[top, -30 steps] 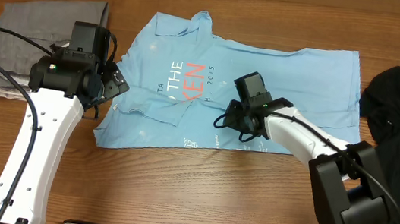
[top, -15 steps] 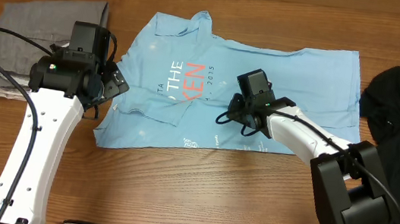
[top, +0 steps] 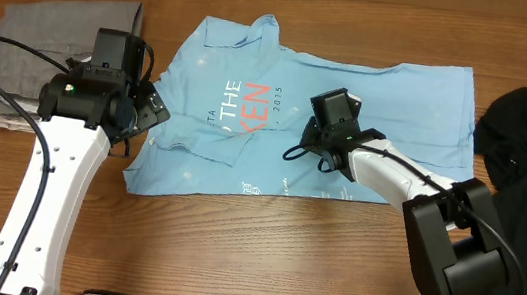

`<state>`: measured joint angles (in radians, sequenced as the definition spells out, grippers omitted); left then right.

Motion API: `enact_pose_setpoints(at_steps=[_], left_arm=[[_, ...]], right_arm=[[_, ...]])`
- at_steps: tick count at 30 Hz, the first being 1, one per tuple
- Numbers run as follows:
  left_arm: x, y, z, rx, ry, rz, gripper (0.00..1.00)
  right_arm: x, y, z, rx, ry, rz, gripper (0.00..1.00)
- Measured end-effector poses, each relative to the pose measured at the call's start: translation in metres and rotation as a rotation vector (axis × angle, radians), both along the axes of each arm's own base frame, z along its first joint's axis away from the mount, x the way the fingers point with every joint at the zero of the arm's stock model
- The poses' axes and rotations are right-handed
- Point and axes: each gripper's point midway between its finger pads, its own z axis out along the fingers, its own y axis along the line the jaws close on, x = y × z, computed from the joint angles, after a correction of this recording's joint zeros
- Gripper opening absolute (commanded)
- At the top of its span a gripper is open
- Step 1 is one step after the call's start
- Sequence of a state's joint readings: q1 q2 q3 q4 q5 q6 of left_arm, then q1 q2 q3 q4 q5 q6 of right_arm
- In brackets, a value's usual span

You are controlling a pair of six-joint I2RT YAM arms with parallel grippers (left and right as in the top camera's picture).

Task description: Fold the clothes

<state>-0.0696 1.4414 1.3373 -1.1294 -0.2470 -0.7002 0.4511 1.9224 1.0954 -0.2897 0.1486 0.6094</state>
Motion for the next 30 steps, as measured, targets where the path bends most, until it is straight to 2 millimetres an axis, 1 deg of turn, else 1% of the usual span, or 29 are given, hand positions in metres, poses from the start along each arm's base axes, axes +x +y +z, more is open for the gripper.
enact_pose_setpoints(at_steps=[1,3,7,8,9,10,12,15,17,18,20,22,24,25,26,27,28,30], left_arm=[[0.0,0.0,0.0,0.0,0.0,0.0,1.0],[0.0,0.0,0.0,0.0,0.0,0.0,1.0],[0.0,0.0,0.0,0.0,0.0,0.0,1.0],[0.0,0.0,0.0,0.0,0.001,0.0,1.0],[0.0,0.0,0.0,0.0,0.001,0.0,1.0],[0.0,0.0,0.0,0.0,0.0,0.0,1.0],[0.0,0.0,0.0,0.0,0.0,0.0,1.0],[0.0,0.0,0.0,0.0,0.001,0.0,1.0],[0.0,0.0,0.0,0.0,0.0,0.0,1.0],[0.0,0.0,0.0,0.0,0.001,0.0,1.0],[0.0,0.0,-0.001,0.0,0.001,0.0,1.0],[0.0,0.0,-0.001,0.0,0.002,0.0,1.0],[0.0,0.0,-0.001,0.0,0.001,0.0,1.0],[0.0,0.0,-0.001,0.0,0.002,0.0,1.0],[0.0,0.0,-0.001,0.0,0.001,0.0,1.0],[0.0,0.0,-0.001,0.0,0.002,0.0,1.0],[0.0,0.0,-0.001,0.0,0.001,0.0,1.0],[0.0,0.0,-0.001,0.0,0.001,0.0,1.0]], right_arm=[[0.001,0.0,0.0,-0.002,-0.003,0.001,0.06],[0.005,0.0,0.003,-0.007,-0.024,0.008,0.11],[0.017,0.003,0.011,-0.025,-0.091,0.066,0.26],[0.022,0.002,0.014,-0.039,-0.114,0.092,0.27],[0.023,0.001,0.014,-0.043,-0.117,0.1,0.27],[0.024,-0.002,0.014,-0.056,-0.114,0.107,0.27],[0.025,-0.017,0.013,-0.084,-0.086,0.104,0.32],[0.03,-0.041,0.018,-0.108,-0.049,0.078,0.44],[0.034,-0.057,0.032,-0.106,-0.03,0.054,0.46],[0.035,-0.063,0.042,-0.099,-0.032,0.043,0.46],[0.037,-0.074,0.072,-0.081,-0.058,0.023,0.46],[0.036,-0.084,0.111,-0.059,-0.111,0.002,0.47],[0.028,-0.091,0.14,-0.051,-0.138,-0.009,0.47],[0.021,-0.095,0.152,-0.049,-0.138,-0.014,0.47],[0.015,-0.099,0.157,-0.052,-0.13,-0.017,0.43],[0.007,-0.102,0.158,-0.055,-0.105,-0.02,0.39],[0.0,-0.105,0.155,-0.058,-0.074,-0.023,0.33],[-0.012,-0.112,0.14,-0.073,0.0,-0.029,0.19]])
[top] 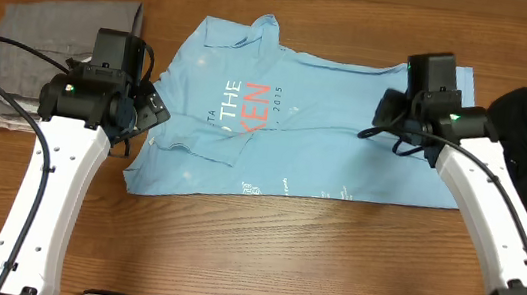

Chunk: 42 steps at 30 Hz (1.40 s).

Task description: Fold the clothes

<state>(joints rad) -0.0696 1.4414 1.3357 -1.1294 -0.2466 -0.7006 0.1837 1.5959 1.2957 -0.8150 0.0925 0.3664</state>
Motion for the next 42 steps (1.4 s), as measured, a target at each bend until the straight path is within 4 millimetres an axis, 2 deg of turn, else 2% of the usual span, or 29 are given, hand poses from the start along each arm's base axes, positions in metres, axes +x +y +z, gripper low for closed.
enact_pose_setpoints(at_steps=[2,4,8,16,26,35,42], left_arm=[[0.0,0.0,0.0,0.0,0.0,0.0,1.0],[0.0,0.0,0.0,0.0,0.0,0.0,1.0],[0.0,0.0,0.0,0.0,0.0,0.0,1.0],[0.0,0.0,0.0,0.0,0.0,0.0,1.0],[0.0,0.0,0.0,0.0,0.0,0.0,1.0],[0.0,0.0,0.0,0.0,0.0,0.0,1.0],[0.0,0.0,0.0,0.0,0.0,0.0,1.0]], right_arm=[[-0.009,-0.006,-0.021,-0.007,0.069,-0.015,0.08],[-0.017,-0.01,-0.04,-0.014,0.126,-0.022,0.04],[-0.034,-0.026,-0.08,-0.026,0.246,-0.062,0.04],[-0.032,-0.036,-0.117,-0.029,0.323,-0.101,0.04],[-0.022,-0.036,-0.134,-0.027,0.315,-0.105,0.04],[-0.019,-0.053,-0.134,-0.018,0.309,-0.152,0.04],[-0.022,-0.055,-0.135,-0.014,0.32,-0.158,0.04]])
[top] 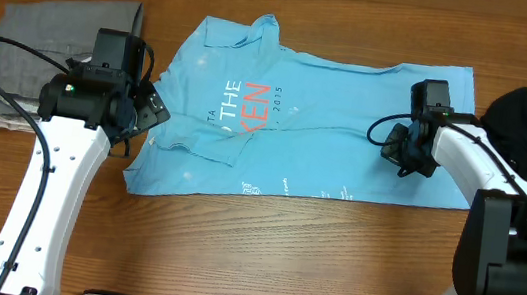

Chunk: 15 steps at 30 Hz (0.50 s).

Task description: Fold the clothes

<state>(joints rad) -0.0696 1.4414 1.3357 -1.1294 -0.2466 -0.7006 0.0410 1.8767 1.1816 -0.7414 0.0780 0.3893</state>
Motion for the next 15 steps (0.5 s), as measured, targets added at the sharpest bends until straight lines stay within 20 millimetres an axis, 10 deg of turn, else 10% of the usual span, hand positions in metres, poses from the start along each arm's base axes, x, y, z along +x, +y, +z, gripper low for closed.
enact_pose_setpoints(at_steps=[15], left_arm=[[0.0,0.0,0.0,0.0,0.0,0.0,1.0]], right_arm=[[0.003,0.0,-0.012,-0.001,0.012,-0.001,0.04]])
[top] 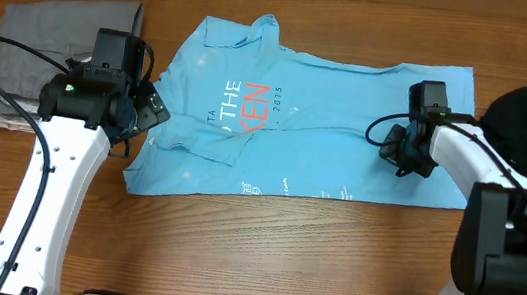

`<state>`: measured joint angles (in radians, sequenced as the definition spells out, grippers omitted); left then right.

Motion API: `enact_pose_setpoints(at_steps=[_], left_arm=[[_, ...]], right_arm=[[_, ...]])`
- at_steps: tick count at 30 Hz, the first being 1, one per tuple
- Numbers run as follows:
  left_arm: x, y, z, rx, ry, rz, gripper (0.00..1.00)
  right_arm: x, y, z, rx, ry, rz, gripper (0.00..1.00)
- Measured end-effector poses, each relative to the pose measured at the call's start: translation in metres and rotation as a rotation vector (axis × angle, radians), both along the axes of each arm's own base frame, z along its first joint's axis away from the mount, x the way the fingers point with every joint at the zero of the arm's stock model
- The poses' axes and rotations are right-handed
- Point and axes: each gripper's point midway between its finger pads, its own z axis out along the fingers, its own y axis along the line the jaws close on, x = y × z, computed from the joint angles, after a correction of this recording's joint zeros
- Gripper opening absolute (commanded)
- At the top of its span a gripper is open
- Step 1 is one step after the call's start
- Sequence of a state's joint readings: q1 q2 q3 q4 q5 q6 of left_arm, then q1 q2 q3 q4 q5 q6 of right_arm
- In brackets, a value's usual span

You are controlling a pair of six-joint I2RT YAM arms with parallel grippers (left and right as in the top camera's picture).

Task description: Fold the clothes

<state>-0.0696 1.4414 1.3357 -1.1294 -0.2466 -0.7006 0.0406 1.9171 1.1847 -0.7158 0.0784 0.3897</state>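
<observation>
A light blue polo shirt [317, 124] with a white and red print lies spread flat on the wooden table, collar toward the left. My left gripper [152, 112] rests at the shirt's left edge, by the sleeve. My right gripper [395, 156] points down onto the shirt's right part, near the hem. The fingers of both grippers are hidden under their wrists, so neither grip can be read.
A folded grey garment [55, 41] lies at the back left. A black garment is heaped at the right edge, beside the right arm. Bare table [280, 260] runs along the front.
The right gripper has shifted very slightly left on the shirt's right part. The left arm and the shirt look the same.
The right gripper was first over the shirt's middle, beside the print. Then it was near the shirt's far right corner. Then it was lower on the shirt's right part, where it is now. The left gripper has stayed at the left edge throughout.
</observation>
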Motion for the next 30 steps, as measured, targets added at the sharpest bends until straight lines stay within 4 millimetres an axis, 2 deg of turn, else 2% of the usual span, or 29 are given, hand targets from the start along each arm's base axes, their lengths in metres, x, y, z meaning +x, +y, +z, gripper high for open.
enact_pose_setpoints(at_steps=[16,26,30], left_arm=[[0.0,0.0,0.0,0.0,0.0,0.0,1.0],[0.0,0.0,0.0,0.0,0.0,0.0,1.0],[0.0,0.0,0.0,0.0,0.0,0.0,1.0]], right_arm=[[0.0,0.0,0.003,0.0,0.015,0.001,0.04],[0.016,0.001,0.007,0.002,-0.048,0.0,0.04],[0.028,0.0,0.011,-0.002,-0.099,-0.001,0.05]])
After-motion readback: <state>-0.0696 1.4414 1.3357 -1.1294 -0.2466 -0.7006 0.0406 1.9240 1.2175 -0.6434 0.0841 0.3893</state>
